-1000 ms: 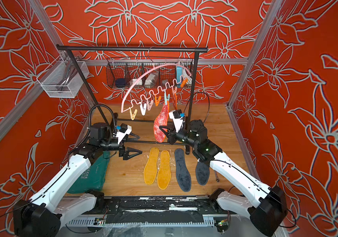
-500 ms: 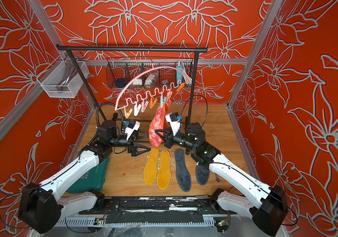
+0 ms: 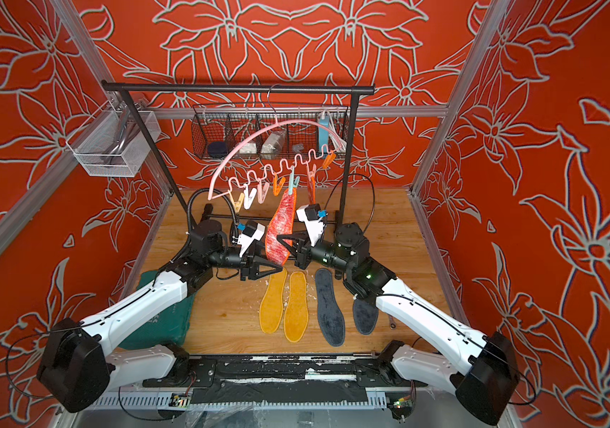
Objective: Take the shoe insoles off the hanger
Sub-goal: Remove the insole from the hanger.
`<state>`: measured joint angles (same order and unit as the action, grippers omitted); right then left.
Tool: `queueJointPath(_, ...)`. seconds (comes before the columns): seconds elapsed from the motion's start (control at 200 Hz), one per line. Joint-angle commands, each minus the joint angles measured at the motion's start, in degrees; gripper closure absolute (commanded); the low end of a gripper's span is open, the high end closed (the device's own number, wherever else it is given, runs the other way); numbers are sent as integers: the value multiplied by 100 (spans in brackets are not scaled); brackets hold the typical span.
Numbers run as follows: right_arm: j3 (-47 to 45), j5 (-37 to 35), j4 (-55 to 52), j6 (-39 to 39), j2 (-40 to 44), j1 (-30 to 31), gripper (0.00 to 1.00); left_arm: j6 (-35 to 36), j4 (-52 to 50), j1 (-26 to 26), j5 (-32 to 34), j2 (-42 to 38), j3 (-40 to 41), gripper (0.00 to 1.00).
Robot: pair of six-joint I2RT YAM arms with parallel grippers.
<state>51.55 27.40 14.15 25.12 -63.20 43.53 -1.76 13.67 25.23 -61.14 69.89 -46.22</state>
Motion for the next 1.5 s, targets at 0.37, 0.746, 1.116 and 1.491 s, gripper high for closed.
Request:
queueJointPath(0.37, -24, -176, -53, 81, 33, 46, 80, 605, -524, 34, -276, -99, -55, 100)
queueJointPath(0.746, 474, -1636, -546, 2, 25, 7, 41, 817, -679, 26, -354, -238, 68, 100)
queueJointPath(1.116, 1566, -1503, -532, -115, -883, -381, 23, 1143, -1030, 26, -381, -238, 32, 100)
queueJointPath(1.491, 2342, -809, -246, 410, -1710, -955, 25, 1449, -1310, 25, -398, -256, -18, 100)
